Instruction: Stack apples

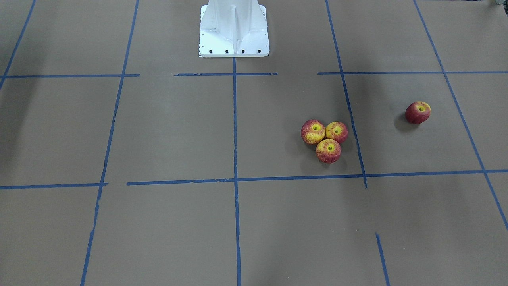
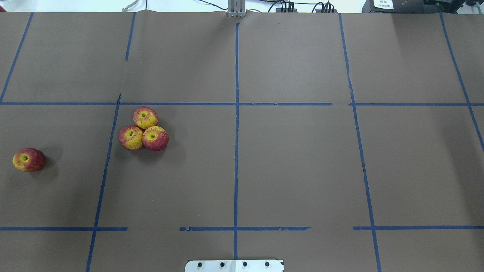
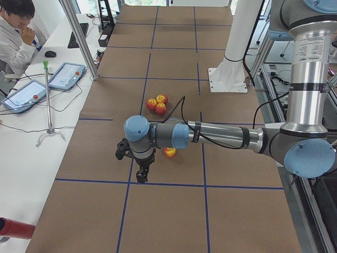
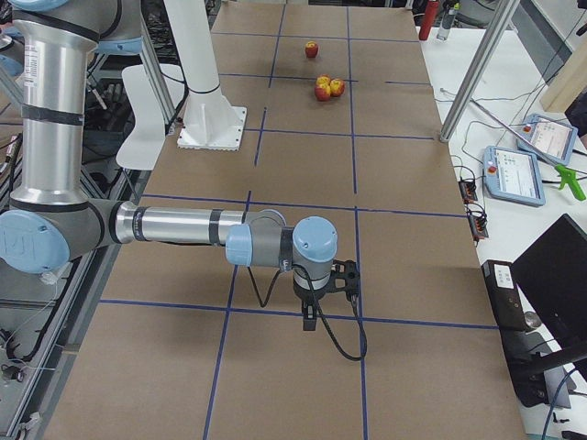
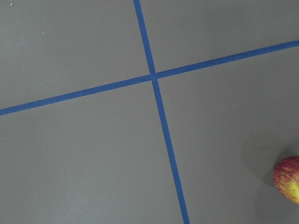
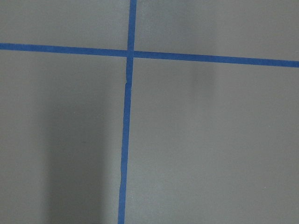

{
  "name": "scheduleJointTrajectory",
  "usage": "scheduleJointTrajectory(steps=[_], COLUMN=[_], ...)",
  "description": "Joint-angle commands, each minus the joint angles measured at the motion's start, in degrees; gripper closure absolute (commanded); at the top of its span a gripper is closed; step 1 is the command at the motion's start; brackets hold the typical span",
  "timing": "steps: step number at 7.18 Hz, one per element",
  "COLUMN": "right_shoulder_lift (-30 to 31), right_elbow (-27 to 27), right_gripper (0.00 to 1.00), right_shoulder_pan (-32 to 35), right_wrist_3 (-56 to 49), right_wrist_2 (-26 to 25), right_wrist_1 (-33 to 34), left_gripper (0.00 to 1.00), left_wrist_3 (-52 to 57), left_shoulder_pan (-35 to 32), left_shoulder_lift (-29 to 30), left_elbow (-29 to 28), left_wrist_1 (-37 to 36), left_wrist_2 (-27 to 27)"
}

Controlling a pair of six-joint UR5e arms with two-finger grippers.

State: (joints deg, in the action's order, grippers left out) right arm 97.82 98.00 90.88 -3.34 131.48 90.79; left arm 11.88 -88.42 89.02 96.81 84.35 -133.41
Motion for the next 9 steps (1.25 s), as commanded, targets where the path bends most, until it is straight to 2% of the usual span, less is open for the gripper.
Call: scheduleJointTrajectory(steps=[1,4,5,6,7,8,9], right_shoulder_lift=[0.0,0.0,0.0,0.0,0.0,0.0,0.0], right_elbow=[0.0,0.0,0.0,0.0,0.0,0.0,0.0], right_gripper=[0.0,0.0,0.0,0.0,0.0,0.0,0.0], right_shoulder_pan=[0.0,0.0,0.0,0.0,0.0,0.0,0.0], right_wrist_3=[0.0,-0.09,0.0,0.0,-0.09,0.0,0.0], right_wrist_2=[0.0,0.0,0.0,0.0,0.0,0.0,0.0], right_wrist_1=[0.0,0.0,0.0,0.0,0.0,0.0,0.0], left_gripper=[0.0,0.0,0.0,0.0,0.0,0.0,0.0], left_wrist_3=[0.16,0.16,0.33,-3.75,-10.41,-17.26,-25.16], left_shoulder_pan=[-0.26,0.17,0.52,3.83,8.48,10.87,14.12], left_shoulder_lift=[-0.94,-0.69,-0.86,-2.08,-2.27,-2.18,-2.36], left_elbow=[1.7,1.81,0.76,1.1,1.45,2.07,2.16], left_wrist_1=[0.63,1.33,7.61,13.94,15.57,17.67,23.35], left_wrist_2=[-0.18,0.35,-0.09,-1.92,-4.12,-4.14,-3.88])
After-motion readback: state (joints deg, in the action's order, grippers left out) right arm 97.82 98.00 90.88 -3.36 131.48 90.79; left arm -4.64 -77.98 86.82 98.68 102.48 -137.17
